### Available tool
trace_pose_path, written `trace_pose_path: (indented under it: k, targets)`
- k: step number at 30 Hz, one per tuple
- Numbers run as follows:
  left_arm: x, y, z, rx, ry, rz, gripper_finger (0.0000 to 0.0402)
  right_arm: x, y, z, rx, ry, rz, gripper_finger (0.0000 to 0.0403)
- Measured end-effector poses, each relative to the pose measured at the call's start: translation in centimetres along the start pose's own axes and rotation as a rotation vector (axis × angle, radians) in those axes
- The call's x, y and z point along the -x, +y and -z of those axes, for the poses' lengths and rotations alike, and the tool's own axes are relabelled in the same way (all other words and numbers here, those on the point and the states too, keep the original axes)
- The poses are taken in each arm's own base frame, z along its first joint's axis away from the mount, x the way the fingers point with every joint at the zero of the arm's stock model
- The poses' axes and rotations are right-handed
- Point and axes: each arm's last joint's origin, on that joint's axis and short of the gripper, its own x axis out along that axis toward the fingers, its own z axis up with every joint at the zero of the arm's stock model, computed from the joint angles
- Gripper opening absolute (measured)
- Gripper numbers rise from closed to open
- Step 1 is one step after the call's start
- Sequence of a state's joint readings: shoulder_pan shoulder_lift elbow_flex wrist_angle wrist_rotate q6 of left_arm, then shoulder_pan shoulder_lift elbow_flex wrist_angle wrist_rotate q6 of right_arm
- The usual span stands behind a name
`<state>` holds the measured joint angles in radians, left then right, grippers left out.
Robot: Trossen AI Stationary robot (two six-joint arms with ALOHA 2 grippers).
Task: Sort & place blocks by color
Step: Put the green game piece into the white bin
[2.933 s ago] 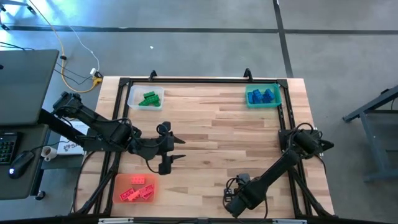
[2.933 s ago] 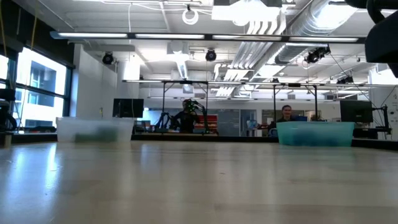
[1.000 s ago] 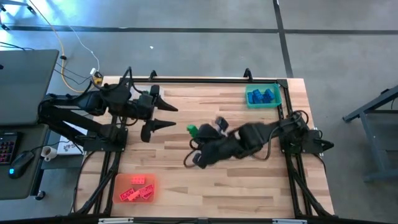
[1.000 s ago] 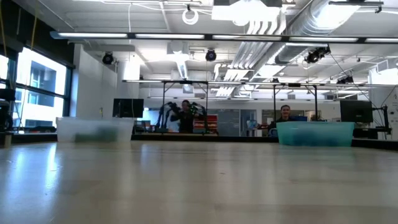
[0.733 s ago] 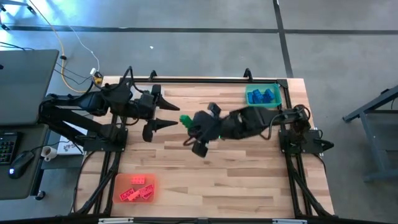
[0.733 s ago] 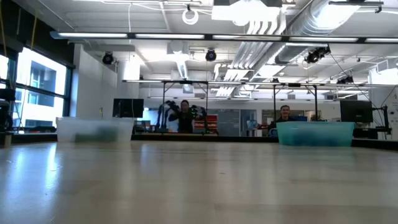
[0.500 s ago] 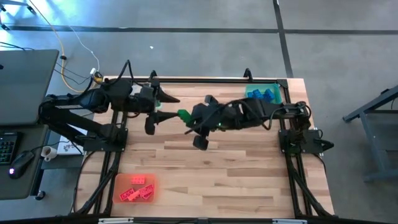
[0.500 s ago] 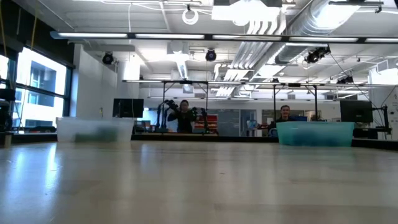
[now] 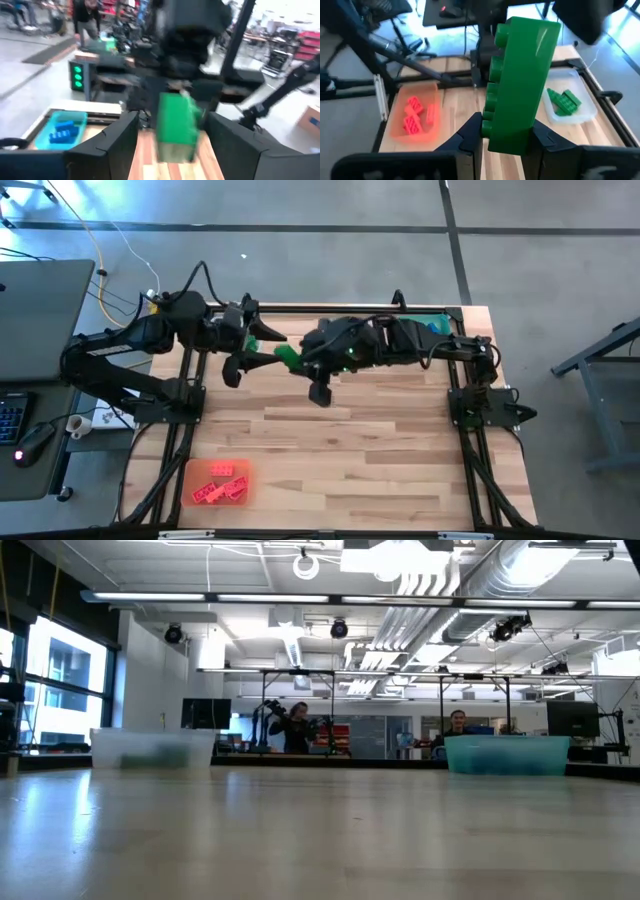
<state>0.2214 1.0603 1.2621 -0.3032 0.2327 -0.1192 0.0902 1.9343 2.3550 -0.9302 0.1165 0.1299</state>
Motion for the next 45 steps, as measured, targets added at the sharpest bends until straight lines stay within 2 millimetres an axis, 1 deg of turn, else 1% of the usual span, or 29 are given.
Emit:
trace_pose_path:
  k: [4,9,12,17,20,24,32,33,34,36,41,45]
  targets:
    - [-0.2,0.6,0.3,0.01,0.025,0.001,0.0223,-0.1,-0.9,0.0,-0.011,0.007,0.001,0.0068]
    - [0.3,1.2,-0.1,0.012,0.001,-0.025,0.0223,-0.2,-1.3,-0.3,-0.005,-0.009,-0.024,0.0068]
    - [0.4,1.4,-0.1,0.025,-0.002,-0.004,0.0223,-0.2,-1.6,-0.6,0.001,-0.041,-0.04,0.0068]
    - [-0.2,1.7,-0.1,0.041,-0.005,0.001,0.0223,-0.2,-2.3,-0.9,-0.009,-0.057,-0.048,0.0068]
    - [-0.6,1.8,-0.1,0.037,-0.018,-0.001,0.0217,-0.2,-2.6,-1.0,-0.013,-0.061,-0.059,0.0068]
    - [-1.3,2.0,-0.2,0.007,-0.042,0.001,0.0186,-0.3,-2.9,-0.9,-0.016,-0.051,-0.05,0.0068]
    - [-1.6,2.2,0.0,-0.018,-0.032,-0.008,0.008,-0.3,-3.7,-0.8,-0.015,-0.038,-0.04,0.0068]
    - [-1.6,2.2,0.0,-0.021,-0.031,-0.006,0.0069,-0.3,-3.8,-0.8,-0.014,-0.038,-0.038,0.0068]
    - [-1.6,2.2,0.0,-0.026,-0.031,-0.006,0.0066,-0.3,-3.8,-0.8,-0.013,-0.039,-0.034,0.0068]
    - [-1.6,2.2,0.0,-0.03,-0.029,-0.006,0.0066,-0.3,-3.9,-0.8,-0.016,-0.038,-0.027,0.0082]
    - [-1.6,2.4,0.2,-0.034,-0.005,-0.021,0.0067,-0.3,-4.1,-0.8,-0.031,-0.04,0.002,0.014]
    - [-1.4,3.0,0.7,-0.01,0.051,-0.057,0.0067,-0.3,-4.4,-0.7,-0.005,-0.029,0.057,0.0166]
